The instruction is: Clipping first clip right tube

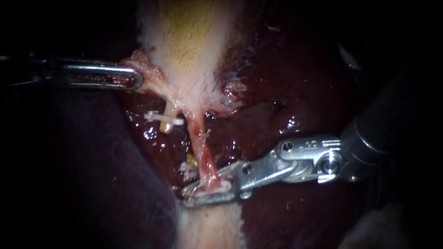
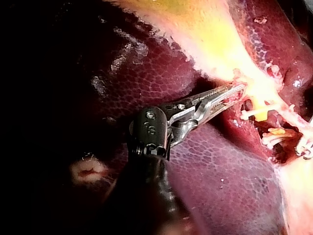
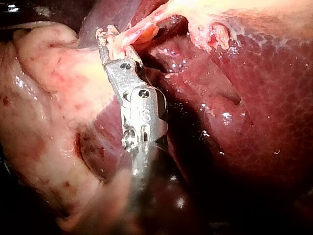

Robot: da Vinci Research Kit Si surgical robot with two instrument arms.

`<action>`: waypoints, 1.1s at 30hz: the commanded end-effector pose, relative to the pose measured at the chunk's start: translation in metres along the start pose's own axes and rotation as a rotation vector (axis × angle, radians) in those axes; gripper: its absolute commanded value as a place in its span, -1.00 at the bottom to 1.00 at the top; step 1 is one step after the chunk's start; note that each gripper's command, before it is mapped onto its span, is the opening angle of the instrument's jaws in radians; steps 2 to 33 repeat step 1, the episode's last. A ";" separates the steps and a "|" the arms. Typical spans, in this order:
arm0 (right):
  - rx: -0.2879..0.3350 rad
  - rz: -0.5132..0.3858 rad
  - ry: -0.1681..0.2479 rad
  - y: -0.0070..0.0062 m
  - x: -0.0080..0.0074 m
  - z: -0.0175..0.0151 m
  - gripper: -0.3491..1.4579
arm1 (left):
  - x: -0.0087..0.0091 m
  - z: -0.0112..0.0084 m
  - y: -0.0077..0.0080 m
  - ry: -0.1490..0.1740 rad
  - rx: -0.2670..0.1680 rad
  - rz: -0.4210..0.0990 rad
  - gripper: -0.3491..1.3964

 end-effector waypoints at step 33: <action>0.000 0.001 0.001 0.0001 -0.0001 0.0001 -1.00 | 0.0000 0.0001 -0.0001 0.000 0.000 0.000 -1.00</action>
